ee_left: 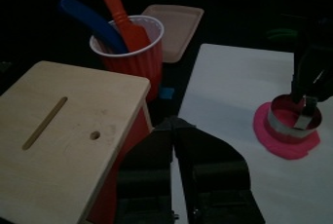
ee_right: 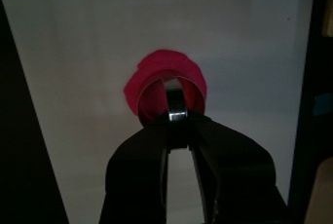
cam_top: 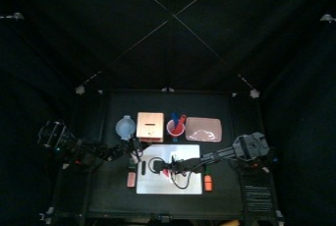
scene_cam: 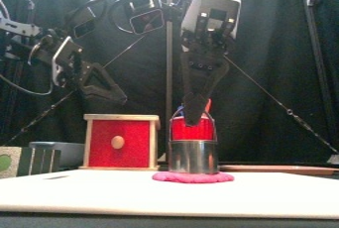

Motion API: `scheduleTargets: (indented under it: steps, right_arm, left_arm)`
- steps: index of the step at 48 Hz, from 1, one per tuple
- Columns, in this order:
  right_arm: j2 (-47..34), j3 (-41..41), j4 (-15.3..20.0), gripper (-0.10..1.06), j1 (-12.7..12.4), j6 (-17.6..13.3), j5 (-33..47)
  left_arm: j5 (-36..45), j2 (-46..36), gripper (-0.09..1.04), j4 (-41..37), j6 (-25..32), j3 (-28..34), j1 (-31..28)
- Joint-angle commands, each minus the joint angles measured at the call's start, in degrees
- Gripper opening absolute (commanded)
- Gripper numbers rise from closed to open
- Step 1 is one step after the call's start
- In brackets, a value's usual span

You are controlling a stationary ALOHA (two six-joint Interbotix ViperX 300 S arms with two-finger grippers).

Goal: Get the cutter from the drawer then cut the dough then place the extra dough in the bowl
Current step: Cut the dough

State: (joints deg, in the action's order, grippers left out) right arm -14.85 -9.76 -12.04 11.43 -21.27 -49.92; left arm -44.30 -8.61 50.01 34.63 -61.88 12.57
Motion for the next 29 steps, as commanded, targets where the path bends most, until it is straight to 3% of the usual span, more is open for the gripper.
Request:
scheduleTargets:
  steps: [1, 11, 22, 29]
  right_arm:
    - [0.9, 0.3, -0.1, 0.59, -0.7, -0.1, 0.5]
    - [2.0, 0.4, -0.2, 0.72, -0.6, 0.4, 1.0]
    - [5.4, 0.0, 0.1, 0.74, -0.6, 0.7, 1.5]
    - [7.6, -0.8, 0.3, 0.74, -0.6, 0.4, 1.1]
  left_arm:
    - [-0.1, -0.4, 0.37, 0.0, 0.1, 0.6, 0.0]
    - [2.1, -0.4, 0.38, -1.7, 0.6, 0.9, 0.0]
    - [2.5, -0.4, 0.40, -4.4, 0.4, 1.2, 0.0]
    - [2.5, -0.5, 0.50, -4.9, 0.2, 2.3, 0.0]
